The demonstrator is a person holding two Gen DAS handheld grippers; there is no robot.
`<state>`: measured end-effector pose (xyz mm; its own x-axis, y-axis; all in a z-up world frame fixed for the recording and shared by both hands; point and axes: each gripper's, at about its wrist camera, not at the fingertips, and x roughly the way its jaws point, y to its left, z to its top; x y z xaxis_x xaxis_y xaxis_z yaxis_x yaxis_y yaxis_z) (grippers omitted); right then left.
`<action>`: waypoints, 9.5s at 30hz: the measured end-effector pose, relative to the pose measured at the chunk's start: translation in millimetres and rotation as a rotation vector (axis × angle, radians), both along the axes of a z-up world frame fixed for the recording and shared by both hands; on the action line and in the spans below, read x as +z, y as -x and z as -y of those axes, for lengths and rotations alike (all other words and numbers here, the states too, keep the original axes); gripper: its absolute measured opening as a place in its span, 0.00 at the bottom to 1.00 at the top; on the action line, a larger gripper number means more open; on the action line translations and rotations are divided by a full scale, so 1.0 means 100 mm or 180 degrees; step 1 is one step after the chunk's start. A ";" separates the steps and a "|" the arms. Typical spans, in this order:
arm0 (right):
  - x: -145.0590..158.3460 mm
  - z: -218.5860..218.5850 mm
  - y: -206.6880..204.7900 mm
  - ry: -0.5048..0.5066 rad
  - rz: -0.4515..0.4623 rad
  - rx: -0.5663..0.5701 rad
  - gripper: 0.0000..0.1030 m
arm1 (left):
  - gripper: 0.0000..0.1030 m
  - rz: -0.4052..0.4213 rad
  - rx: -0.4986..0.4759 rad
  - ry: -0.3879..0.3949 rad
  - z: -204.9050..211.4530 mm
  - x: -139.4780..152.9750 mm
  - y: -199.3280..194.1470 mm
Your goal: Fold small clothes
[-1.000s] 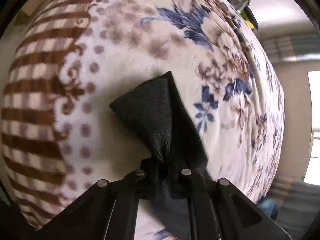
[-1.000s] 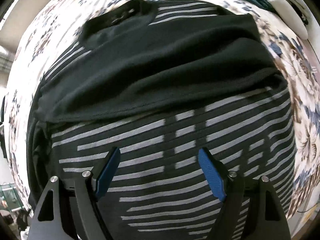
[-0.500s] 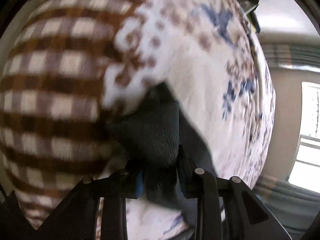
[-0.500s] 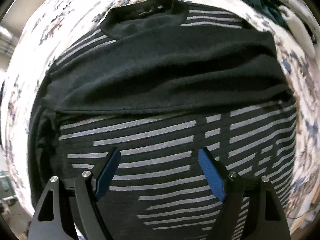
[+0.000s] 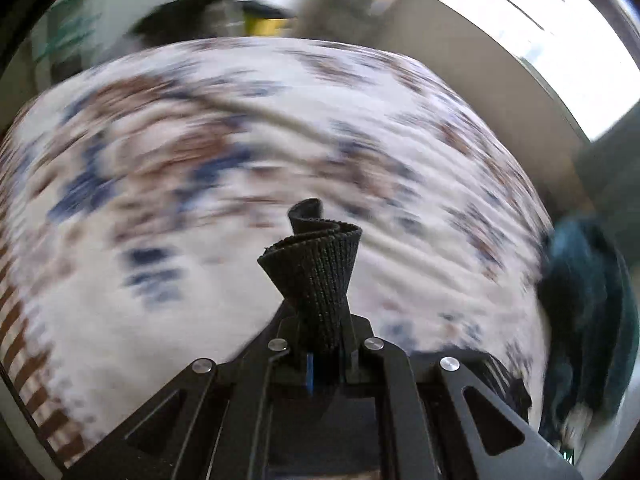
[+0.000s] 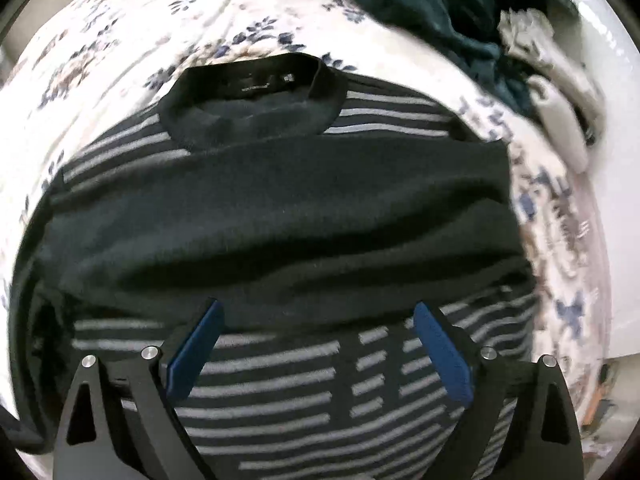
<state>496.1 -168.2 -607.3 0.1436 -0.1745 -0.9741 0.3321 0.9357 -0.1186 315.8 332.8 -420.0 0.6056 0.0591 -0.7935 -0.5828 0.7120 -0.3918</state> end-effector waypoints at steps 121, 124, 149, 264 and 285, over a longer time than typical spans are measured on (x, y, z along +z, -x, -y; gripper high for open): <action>-0.27 2.60 0.30 -0.1599 -0.0038 -0.1569 0.47 | 0.61 -0.1272 -0.1645 0.0056 1.83 -0.85 -1.36; -0.42 2.51 0.31 -0.1569 0.0040 -0.1559 0.43 | 0.61 -0.1415 -0.1660 0.0079 1.89 -1.05 -1.31; 0.12 -0.66 -1.96 -0.1795 -0.0251 0.1652 0.45 | 0.38 -0.0944 -0.1980 0.0011 1.95 -1.03 -1.08; -0.09 3.41 0.30 -0.1856 0.0224 -0.0926 0.74 | 0.97 -0.0825 -0.3788 -0.1130 4.80 -0.36 -1.59; 0.27 4.28 1.27 -0.1725 -0.0454 -0.0178 0.92 | 0.97 -0.2223 -0.4069 -0.0450 6.96 -1.26 1.77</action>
